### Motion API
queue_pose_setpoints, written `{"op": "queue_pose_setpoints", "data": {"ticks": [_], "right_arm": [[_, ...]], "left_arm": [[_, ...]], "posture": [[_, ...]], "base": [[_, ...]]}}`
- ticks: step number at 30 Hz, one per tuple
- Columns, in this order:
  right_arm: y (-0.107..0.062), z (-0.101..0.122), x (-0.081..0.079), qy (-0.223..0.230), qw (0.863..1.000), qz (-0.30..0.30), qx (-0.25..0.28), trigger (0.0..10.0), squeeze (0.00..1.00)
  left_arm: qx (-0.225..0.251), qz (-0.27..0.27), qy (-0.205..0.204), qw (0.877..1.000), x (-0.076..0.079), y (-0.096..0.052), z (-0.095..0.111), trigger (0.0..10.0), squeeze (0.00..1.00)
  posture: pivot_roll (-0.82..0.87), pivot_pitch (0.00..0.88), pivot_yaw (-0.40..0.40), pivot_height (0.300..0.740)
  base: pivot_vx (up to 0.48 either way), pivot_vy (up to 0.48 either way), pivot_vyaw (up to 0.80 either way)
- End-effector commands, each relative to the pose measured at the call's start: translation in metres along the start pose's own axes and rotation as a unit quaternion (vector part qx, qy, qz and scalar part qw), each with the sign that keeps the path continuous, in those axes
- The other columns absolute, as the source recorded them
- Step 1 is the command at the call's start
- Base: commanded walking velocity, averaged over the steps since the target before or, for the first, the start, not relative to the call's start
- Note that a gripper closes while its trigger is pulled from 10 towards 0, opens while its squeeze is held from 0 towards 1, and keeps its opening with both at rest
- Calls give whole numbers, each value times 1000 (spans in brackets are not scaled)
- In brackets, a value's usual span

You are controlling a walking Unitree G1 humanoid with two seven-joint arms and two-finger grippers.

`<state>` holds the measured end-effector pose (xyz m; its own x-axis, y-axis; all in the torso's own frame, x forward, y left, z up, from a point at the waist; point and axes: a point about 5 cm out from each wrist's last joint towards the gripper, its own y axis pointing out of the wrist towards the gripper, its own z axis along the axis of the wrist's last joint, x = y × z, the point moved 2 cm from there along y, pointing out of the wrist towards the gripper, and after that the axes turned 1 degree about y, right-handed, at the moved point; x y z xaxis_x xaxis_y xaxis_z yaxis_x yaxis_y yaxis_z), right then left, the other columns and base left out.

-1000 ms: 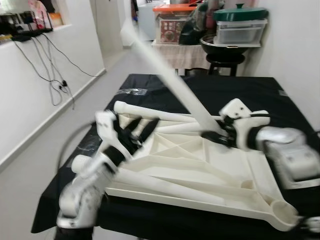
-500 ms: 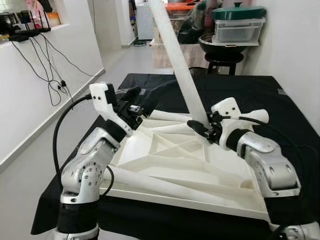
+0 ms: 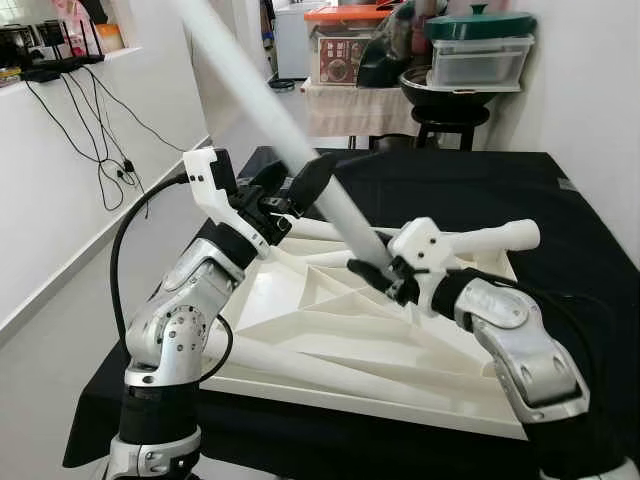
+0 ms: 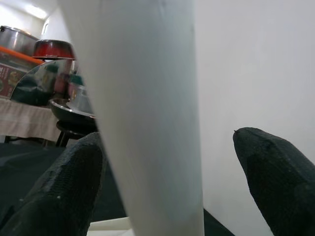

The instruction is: Building children table

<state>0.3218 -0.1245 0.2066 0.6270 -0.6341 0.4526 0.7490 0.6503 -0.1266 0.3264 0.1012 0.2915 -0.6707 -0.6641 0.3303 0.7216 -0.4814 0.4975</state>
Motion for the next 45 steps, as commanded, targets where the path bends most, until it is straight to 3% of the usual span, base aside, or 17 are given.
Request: {"op": "queue_pose_setpoints", "data": {"ticks": [1, 4, 5, 16, 24, 25, 34, 35, 36, 37, 41, 45], "right_arm": [[-1, 7, -9, -15, 999, 26, 20, 10000, 0], [-2, 9, -12, -18, 999, 38, 26, 10000, 0], [-2, 8, -13, -20, 999, 42, 27, 10000, 0], [0, 4, -7, -12, 999, 21, 21, 10000, 0], [4, 2, -2, 24, 1000, 10, 18, 10000, 16], [4, 0, -3, 28, 999, 20, 9, 10000, 1000], [21, 0, -10, 38, 999, 2, -5, 10000, 1000], [25, 0, -13, 41, 999, 1, -8, 10000, 635], [25, 0, -13, 41, 999, 1, -8, 10000, 635], [30, 0, -15, 46, 999, -4, -12, 10000, 0], [44, 9, -25, 73, 997, 1, -7, 10000, 0], [45, 10, -27, 76, 997, 3, -5, 10000, 0]], "left_arm": [[-1, 5, -1, 1000, -4, 0, 2, 10000, 0], [3, 8, -2, 1000, -6, 0, 4, 10000, 0], [11, 4, -4, 1000, -5, 0, 5, 0, 0], [18, -9, -4, 1000, -2, 2, 7, 0, 0], [11, -40, -2, 999, 6, 4, 8, 0, 0], [6, -40, 6, 999, 7, 5, 6, 0, 0], [-13, -33, 41, 999, 9, 14, -12, 0, 0], [-14, -32, 43, 998, 10, 15, -14, 0, 0], [-14, -32, 43, 998, 10, 15, -14, 0, 0], [-14, -33, 42, 998, 11, 17, -16, 0, 0], [-17, -41, 51, 998, 17, 19, -23, 0, 0], [-18, -42, 51, 998, 17, 19, -24, 0, 0]], "posture": [[-124, 0, 38, 740], [-124, 0, 38, 740], [-126, 0, 40, 740], [-132, 0, 42, 740], [-128, 0, 41, 740], [-127, 0, 40, 740], [-128, 0, 45, 740], [-129, 0, 45, 740], [-129, 0, 45, 740], [-130, 0, 45, 740], [-131, 0, 44, 740], [-131, 0, 44, 740]], "base": [[0, 0, 0], [0, 0, 0], [0, 0, 0], [0, 0, 0], [0, 0, 0], [0, 0, 0], [0, 0, 0], [0, 0, 0], [0, 0, 0], [0, 0, 0], [0, 0, 0], [0, 0, 0]]}}
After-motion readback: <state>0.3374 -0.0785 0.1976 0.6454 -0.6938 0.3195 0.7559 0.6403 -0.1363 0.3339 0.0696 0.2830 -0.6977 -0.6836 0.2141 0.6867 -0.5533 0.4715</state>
